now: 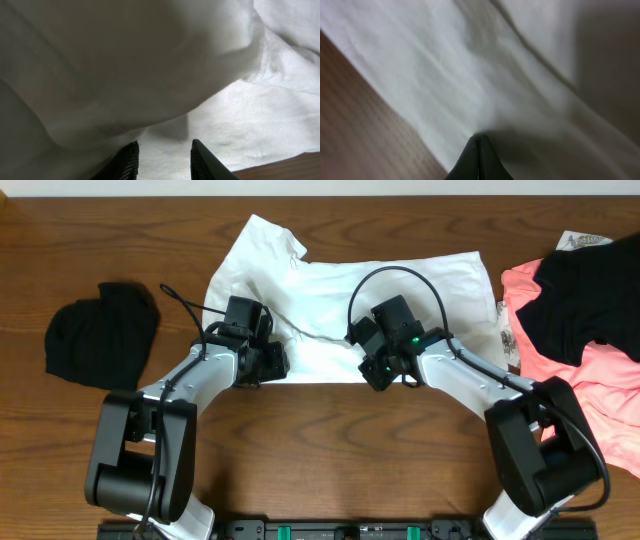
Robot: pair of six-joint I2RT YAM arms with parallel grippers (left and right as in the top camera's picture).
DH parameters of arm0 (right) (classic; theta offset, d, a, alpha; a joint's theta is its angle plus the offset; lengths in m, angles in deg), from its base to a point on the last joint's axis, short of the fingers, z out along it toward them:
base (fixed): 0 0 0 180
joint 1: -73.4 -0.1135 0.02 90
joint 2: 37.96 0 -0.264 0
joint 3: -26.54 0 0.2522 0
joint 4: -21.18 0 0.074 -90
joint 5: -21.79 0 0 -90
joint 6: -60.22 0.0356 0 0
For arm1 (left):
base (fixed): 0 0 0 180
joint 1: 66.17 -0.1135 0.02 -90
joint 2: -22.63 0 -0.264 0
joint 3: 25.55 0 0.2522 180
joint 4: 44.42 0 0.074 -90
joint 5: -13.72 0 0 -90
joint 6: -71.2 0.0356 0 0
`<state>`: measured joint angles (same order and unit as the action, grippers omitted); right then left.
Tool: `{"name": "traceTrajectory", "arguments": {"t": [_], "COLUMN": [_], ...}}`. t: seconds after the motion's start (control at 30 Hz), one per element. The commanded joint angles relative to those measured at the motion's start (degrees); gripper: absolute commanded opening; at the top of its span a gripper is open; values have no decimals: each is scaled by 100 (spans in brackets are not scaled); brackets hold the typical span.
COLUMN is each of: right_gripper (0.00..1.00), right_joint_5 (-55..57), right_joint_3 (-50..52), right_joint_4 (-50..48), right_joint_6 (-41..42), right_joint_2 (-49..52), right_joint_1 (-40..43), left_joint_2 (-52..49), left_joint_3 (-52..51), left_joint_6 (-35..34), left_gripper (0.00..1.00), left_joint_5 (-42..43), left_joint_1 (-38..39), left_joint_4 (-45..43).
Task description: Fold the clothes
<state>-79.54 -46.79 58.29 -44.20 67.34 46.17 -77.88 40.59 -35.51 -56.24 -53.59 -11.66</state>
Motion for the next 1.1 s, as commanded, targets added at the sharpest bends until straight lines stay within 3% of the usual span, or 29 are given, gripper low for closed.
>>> {"name": "traceTrajectory", "arguments": {"t": [0.0,0.37,0.67,0.83,1.07], "right_gripper": [1,1,1,2,2], "right_joint_5": [-50,328,2087,2166,2168], "right_joint_3": [17,17,17,17,17], "right_joint_4": [-212,-476,-1102,-1725,-1777], "right_joint_6": [92,422,1506,1818,2124], "right_joint_2": [52,227,481,481,483], "right_joint_1": [26,33,114,323,763], "left_joint_2": [-114,-114,-114,-114,-114], "left_joint_3": [-74,-74,-74,-74,-74], "left_joint_6": [26,26,26,28,28], "left_gripper": [35,35,35,35,35], "left_joint_5": [28,28,28,26,26], "left_joint_1": [15,15,15,15,15], "left_joint_4": [7,44,63,107,133]}}
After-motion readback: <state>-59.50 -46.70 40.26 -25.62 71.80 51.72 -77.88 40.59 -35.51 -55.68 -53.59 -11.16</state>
